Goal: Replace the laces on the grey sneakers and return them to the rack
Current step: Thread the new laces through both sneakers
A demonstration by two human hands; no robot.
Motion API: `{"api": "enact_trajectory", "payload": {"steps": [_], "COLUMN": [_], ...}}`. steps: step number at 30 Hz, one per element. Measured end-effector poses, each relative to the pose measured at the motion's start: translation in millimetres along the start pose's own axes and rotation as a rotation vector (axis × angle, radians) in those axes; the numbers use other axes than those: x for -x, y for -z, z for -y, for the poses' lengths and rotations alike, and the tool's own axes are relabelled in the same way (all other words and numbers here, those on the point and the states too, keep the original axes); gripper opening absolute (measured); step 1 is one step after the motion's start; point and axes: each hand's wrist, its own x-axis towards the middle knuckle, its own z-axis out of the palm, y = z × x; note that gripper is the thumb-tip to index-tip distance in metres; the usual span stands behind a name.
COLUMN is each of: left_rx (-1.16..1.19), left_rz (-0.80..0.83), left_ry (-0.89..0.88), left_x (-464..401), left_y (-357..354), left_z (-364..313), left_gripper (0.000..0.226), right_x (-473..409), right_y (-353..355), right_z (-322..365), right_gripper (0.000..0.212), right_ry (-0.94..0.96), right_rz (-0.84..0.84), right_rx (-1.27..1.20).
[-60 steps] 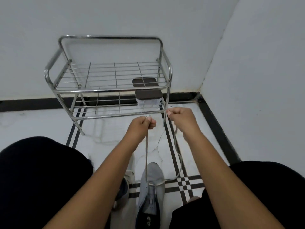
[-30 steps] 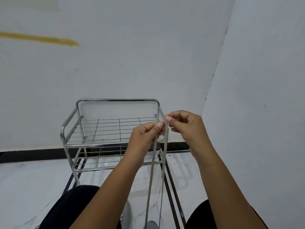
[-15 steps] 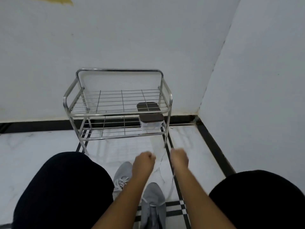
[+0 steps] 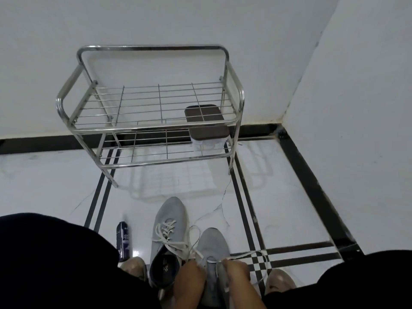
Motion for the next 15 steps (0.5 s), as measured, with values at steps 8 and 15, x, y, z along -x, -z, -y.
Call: {"api": "enact_trajectory", "payload": {"steps": [8, 15], "left_rx": [0.064, 0.076], "left_rz": [0.060, 0.073], "left_ry": [0.030, 0.084], "left_x": [-12, -14], "left_y": [-12, -21], "left_z": [8, 12], "left_gripper": [0.051, 0.023], "right_x": [-28, -33], "right_y": [-27, -33], "right_z": [-10, -18], "right_gripper": [0.033, 0.023], "right_ry": [-0.021, 0.037], "right_rz": [-0.153, -0.186], "right_rx": [-0.043, 0.028]}}
